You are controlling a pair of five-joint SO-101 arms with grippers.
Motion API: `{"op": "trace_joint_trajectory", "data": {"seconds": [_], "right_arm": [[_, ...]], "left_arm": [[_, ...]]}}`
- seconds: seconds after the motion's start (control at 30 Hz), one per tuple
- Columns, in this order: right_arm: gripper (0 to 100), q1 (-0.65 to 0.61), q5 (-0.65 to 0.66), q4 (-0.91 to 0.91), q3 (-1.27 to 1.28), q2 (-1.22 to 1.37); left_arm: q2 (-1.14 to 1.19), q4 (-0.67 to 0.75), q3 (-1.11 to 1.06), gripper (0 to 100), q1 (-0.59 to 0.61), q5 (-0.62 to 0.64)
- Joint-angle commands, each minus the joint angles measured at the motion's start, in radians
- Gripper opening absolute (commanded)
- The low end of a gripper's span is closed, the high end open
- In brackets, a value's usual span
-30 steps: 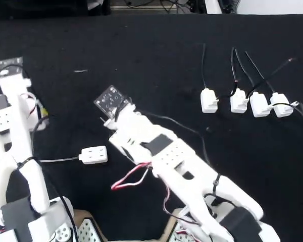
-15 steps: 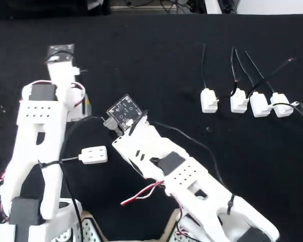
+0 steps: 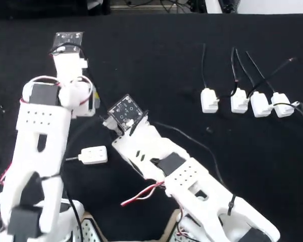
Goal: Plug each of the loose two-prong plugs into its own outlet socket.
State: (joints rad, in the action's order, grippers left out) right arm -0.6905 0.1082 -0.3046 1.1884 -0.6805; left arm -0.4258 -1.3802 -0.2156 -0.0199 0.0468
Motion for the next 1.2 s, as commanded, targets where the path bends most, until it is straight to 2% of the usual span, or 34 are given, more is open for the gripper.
{"op": "trace_joint_trajectory", "data": {"seconds": [0.0, 0.2, 0.57, 0.67, 1.17], "right_arm": [[1.1, -0.012, -0.006, 0.025, -0.005, -0.041], [1.1, -0.012, -0.006, 0.025, -0.005, -0.041], [1.1, -0.018, -0.018, 0.025, -0.01, -0.048], [1.1, -0.025, -0.063, 0.025, -0.015, -0.05], [1.1, -0.025, -0.063, 0.006, -0.028, -0.07]], "left_arm": [[-0.137, 0.015, -0.027, 16, -0.042, 0.008], [-0.216, 0.184, -0.268, 16, -0.051, 0.003], [-0.316, 0.353, -0.541, 16, -0.051, 0.002], [-0.331, 0.368, -0.581, 16, -0.051, 0.002], [-0.42, 0.37, -0.688, 16, -0.039, 0.002]]}}
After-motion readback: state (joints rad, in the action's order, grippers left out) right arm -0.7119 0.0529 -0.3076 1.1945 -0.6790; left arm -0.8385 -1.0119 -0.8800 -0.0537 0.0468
